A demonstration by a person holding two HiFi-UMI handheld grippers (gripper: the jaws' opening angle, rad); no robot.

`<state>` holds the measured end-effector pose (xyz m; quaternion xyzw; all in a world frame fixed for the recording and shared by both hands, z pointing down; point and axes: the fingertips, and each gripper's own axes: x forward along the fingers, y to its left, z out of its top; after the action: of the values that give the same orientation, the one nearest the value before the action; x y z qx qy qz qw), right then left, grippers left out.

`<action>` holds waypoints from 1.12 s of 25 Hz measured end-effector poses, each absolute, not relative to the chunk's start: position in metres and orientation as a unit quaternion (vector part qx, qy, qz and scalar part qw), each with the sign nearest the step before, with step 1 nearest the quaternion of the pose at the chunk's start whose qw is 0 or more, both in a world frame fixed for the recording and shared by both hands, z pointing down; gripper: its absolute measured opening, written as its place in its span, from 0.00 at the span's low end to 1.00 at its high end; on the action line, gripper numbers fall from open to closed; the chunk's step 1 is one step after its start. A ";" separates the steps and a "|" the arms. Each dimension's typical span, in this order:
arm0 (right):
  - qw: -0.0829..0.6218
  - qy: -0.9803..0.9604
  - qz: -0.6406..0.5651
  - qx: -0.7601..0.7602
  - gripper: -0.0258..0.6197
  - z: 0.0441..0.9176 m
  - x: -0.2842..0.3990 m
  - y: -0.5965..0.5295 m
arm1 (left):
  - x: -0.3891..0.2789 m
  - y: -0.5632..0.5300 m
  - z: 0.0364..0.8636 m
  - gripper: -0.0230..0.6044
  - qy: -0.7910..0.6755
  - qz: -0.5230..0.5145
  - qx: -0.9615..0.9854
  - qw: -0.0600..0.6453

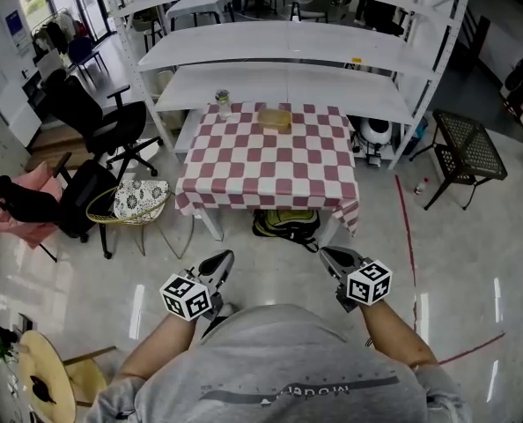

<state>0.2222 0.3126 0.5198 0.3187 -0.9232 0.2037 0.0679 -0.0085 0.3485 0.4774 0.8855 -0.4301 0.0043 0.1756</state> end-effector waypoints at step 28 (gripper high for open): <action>0.057 -0.895 0.196 0.396 0.08 0.500 0.053 0.100 | -0.160 0.107 0.472 0.06 -0.319 0.021 0.933 0.164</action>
<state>0.0535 0.0999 0.4998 0.3962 -0.8951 0.1964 0.0571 -0.1601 0.1067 0.4718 0.9330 -0.3194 0.0214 0.1643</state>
